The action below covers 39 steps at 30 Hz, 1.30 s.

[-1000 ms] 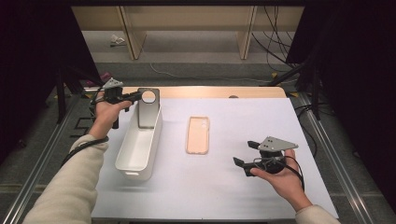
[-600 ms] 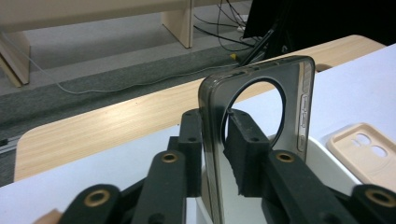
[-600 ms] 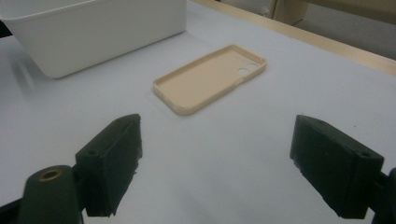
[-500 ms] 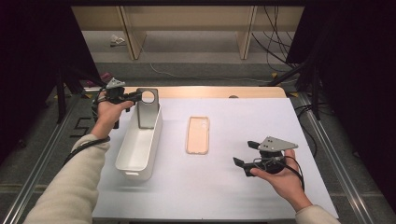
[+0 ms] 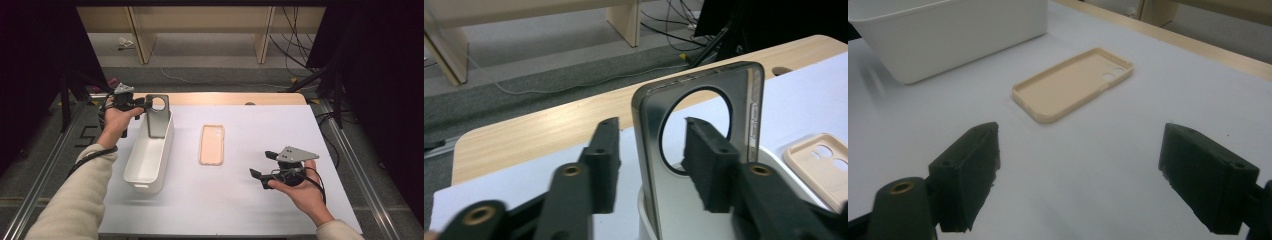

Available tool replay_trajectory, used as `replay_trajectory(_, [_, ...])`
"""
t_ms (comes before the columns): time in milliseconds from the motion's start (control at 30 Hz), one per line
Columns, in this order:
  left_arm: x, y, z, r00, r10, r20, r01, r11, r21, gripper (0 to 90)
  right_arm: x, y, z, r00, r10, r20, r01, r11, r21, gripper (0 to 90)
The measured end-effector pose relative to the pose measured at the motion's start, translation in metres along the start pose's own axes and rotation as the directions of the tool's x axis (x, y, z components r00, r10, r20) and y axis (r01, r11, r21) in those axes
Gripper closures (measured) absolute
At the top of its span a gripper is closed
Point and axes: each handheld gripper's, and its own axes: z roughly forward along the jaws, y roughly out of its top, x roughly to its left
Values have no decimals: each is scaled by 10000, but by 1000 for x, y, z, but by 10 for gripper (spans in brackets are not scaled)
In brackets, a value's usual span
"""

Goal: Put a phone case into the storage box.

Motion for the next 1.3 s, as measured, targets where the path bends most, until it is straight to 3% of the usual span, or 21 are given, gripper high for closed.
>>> replay_trajectory(133, [-2,2,-4,9998,-209,-6,209,9998,11,417,0,0,0,10000,-3,2,3,10000,2,175])
replay_trajectory(300, [-6,5,-14,9995,-317,-96,318,9995,67,184,0,0,0,10000,-14,1,14,10000,16,174])
replay_trajectory(433, [-13,4,-26,9998,-215,-40,215,9997,67,51,0,0,0,10000,-23,6,23,10000,23,174])
replay_trajectory(533, [-20,2,-37,10000,-54,42,54,10000,-70,1,0,0,0,10000,-32,20,32,10000,29,174])
replay_trajectory(733, [-45,-7,-63,9996,233,149,-227,9990,-389,0,1,0,1,10000,-29,31,29,10000,28,174])
replay_trajectory(867, [-68,-19,-79,9965,459,698,-399,9956,-844,0,1,0,1,10000,-20,32,20,10000,21,174])
replay_trajectory(1033, [-100,-32,-97,9878,830,1318,-691,9919,-1070,7,1,1,1,10000,-13,41,13,10000,23,174])
replay_trajectory(1133, [-118,-44,-103,9790,1049,1749,-884,9911,-997,13,1,1,2,10000,-9,34,9,10000,23,174])
replay_trajectory(1300, [-138,-67,-110,9665,1256,2240,-1099,9906,-811,22,0,1,1,10000,29,6,-29,10000,-3,174])
